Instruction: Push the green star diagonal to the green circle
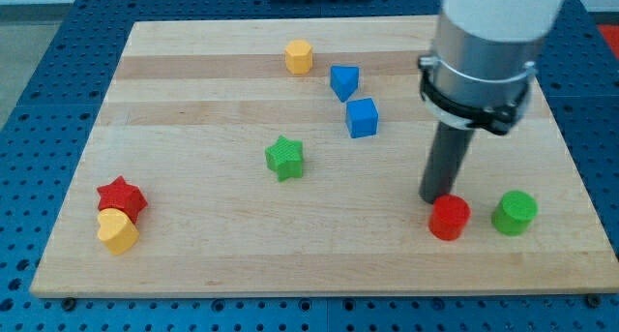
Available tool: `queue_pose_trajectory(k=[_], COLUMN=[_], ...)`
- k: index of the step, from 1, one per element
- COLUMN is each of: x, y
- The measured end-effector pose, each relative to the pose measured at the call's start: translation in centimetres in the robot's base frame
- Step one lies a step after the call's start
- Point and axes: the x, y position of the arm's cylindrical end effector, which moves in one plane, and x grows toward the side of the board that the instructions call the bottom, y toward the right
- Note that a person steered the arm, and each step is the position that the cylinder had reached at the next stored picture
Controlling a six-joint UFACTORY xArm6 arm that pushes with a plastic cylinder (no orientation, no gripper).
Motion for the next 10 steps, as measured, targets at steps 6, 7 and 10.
queue_pose_trajectory(k=[6, 7, 10], x=[-9.0, -8.9, -7.9], y=[-18.8, -21.2, -22.6])
